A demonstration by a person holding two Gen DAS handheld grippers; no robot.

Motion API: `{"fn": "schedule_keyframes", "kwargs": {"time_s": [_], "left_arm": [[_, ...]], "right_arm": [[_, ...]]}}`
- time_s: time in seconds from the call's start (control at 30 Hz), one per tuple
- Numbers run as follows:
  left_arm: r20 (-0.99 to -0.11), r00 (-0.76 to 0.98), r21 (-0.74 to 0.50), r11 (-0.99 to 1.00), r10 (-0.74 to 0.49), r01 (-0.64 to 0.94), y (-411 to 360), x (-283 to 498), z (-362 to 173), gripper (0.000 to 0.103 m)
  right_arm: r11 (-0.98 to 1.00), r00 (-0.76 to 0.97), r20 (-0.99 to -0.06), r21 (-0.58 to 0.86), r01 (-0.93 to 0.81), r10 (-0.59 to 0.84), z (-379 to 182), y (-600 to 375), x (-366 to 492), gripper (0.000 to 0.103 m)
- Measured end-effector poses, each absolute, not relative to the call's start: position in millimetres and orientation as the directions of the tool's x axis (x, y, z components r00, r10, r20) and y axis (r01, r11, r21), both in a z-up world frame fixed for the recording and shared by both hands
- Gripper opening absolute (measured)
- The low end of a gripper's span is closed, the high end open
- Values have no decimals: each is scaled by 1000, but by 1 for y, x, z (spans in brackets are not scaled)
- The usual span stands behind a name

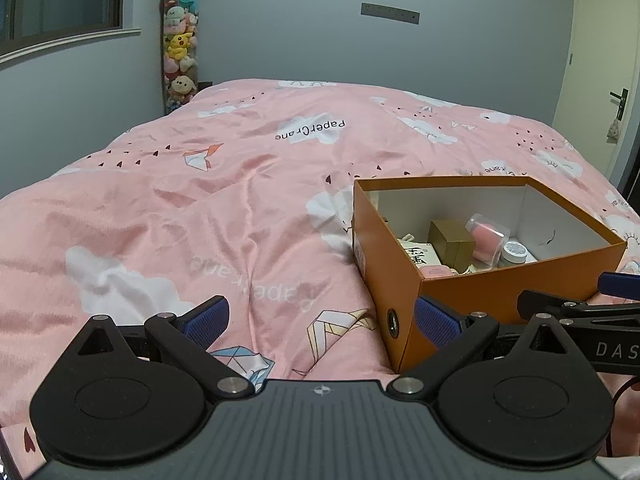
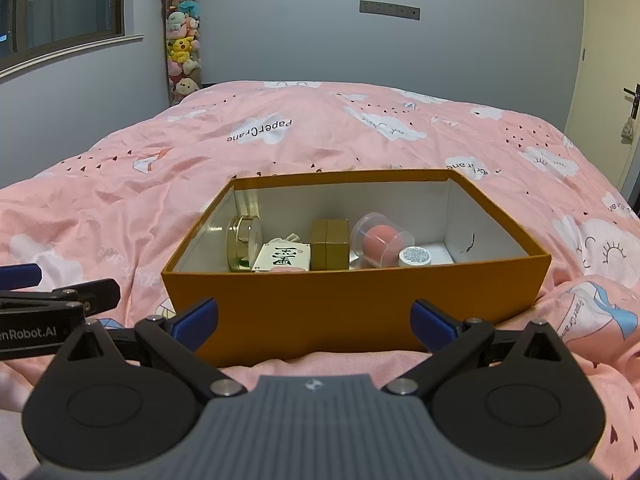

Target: Organize rigid objects

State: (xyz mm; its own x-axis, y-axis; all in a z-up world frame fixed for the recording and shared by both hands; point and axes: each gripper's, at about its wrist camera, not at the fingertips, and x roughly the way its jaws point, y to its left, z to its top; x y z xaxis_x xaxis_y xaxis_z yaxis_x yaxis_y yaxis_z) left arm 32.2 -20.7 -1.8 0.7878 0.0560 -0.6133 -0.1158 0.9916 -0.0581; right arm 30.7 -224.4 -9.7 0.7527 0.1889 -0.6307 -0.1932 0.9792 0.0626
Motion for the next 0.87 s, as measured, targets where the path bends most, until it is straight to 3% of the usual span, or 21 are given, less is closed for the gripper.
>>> {"fn": "schedule_keyframes", "kwargs": {"time_s": [0.87], "left_arm": [[-608, 793, -57, 993, 47, -103, -22, 31, 0, 103]], "right_arm": [[978, 744, -640, 63, -200, 194, -12, -224, 32, 100]]}}
